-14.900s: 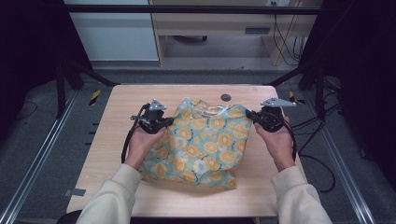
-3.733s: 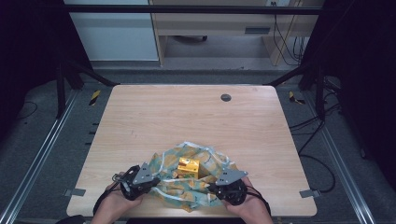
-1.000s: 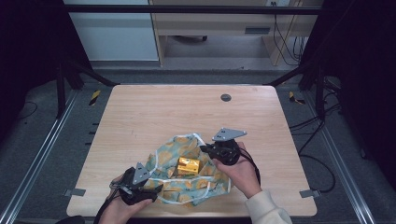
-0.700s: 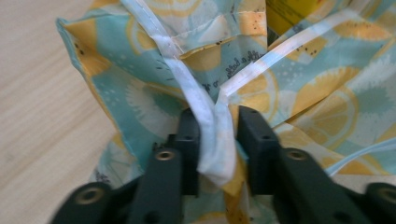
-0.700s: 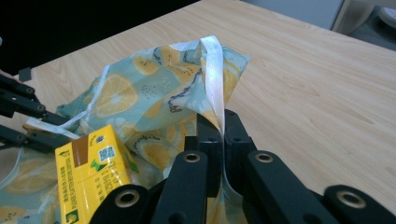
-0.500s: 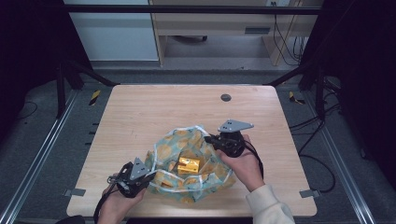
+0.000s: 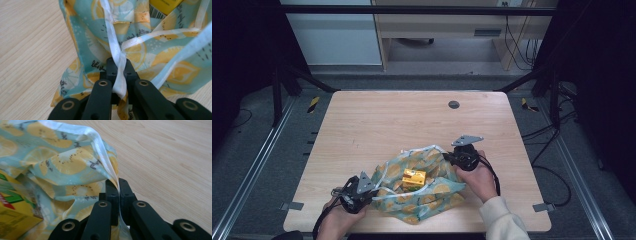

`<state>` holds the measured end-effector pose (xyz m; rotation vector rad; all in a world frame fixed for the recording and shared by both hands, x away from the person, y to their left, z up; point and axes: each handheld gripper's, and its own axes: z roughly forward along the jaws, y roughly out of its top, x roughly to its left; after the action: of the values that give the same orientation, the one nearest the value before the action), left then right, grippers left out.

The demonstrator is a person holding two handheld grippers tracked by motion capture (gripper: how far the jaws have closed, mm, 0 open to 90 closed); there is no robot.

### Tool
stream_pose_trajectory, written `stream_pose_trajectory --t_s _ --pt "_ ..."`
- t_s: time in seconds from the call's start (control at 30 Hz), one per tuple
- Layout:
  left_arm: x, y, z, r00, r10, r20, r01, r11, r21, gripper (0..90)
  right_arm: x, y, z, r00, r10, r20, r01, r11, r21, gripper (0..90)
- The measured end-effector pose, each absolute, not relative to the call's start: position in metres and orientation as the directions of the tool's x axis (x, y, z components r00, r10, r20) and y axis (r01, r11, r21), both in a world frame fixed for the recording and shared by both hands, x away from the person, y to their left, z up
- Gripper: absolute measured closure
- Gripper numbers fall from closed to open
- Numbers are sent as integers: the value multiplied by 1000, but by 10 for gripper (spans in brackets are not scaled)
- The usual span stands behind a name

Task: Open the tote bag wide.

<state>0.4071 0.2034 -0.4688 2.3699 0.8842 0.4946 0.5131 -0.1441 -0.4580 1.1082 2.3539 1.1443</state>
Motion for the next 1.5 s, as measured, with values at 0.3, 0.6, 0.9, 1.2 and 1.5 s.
stream_pose_trajectory --t_s 0.3,0.6,0.9,1.2,1.5 --pt "405 205 -469 717 683 138 483 -630 609 896 519 -146 -468 -637 770 40 519 390 760 891" --pt "403 206 -469 723 676 147 478 -642 600 897 529 -148 -476 -599 801 9 522 382 763 894" --pt "401 207 -469 732 664 153 475 -658 584 899 533 -140 -474 -580 815 -18 503 375 779 894" --pt "400 205 -472 746 647 154 474 -680 560 899 537 -138 -479 -580 814 -34 534 411 739 893" --pt "397 204 -472 756 640 138 459 -669 585 882 534 -138 -476 -574 818 -20 549 404 732 692"
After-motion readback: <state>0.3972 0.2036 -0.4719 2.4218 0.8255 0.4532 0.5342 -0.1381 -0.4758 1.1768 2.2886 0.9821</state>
